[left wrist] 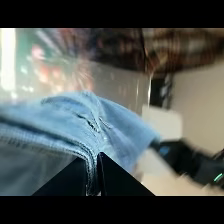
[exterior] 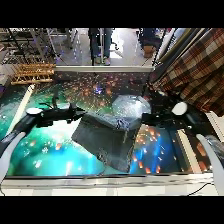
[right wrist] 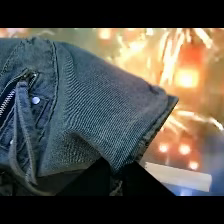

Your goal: Fold the clothes and pants, and hang the long-sleeved shirts on hangers.

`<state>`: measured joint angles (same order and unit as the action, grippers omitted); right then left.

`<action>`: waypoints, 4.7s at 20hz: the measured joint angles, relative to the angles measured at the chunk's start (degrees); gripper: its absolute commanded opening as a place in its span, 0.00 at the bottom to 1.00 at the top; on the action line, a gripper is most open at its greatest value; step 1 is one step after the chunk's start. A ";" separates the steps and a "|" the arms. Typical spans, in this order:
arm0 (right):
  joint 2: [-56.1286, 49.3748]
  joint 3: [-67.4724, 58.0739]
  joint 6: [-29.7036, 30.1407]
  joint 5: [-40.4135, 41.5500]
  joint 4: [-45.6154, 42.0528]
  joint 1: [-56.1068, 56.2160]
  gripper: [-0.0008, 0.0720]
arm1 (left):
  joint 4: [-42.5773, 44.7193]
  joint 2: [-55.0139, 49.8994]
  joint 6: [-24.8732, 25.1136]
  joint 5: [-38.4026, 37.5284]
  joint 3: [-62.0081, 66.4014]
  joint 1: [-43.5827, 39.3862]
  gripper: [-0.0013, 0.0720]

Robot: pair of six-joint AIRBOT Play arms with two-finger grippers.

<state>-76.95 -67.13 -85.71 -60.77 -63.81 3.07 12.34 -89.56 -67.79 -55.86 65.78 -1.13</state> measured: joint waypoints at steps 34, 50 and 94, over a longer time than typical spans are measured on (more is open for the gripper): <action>2.29 36.13 23.19 1.60 32.68 0.33 0.68 | 38.38 -3.48 4.92 -29.49 23.10 7.72 0.04; 13.20 11.17 7.41 -0.28 -1.18 -0.90 0.05 | 36.46 -19.58 13.29 -25.38 22.82 -18.82 0.04; -17.33 1.46 22.88 -4.70 28.81 0.15 0.96 | 32.02 -20.37 1.25 -14.95 24.04 -18.23 0.03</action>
<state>-94.28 -65.67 -62.83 -65.47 -35.00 3.22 44.36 -109.93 -66.54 -70.81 89.82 -19.35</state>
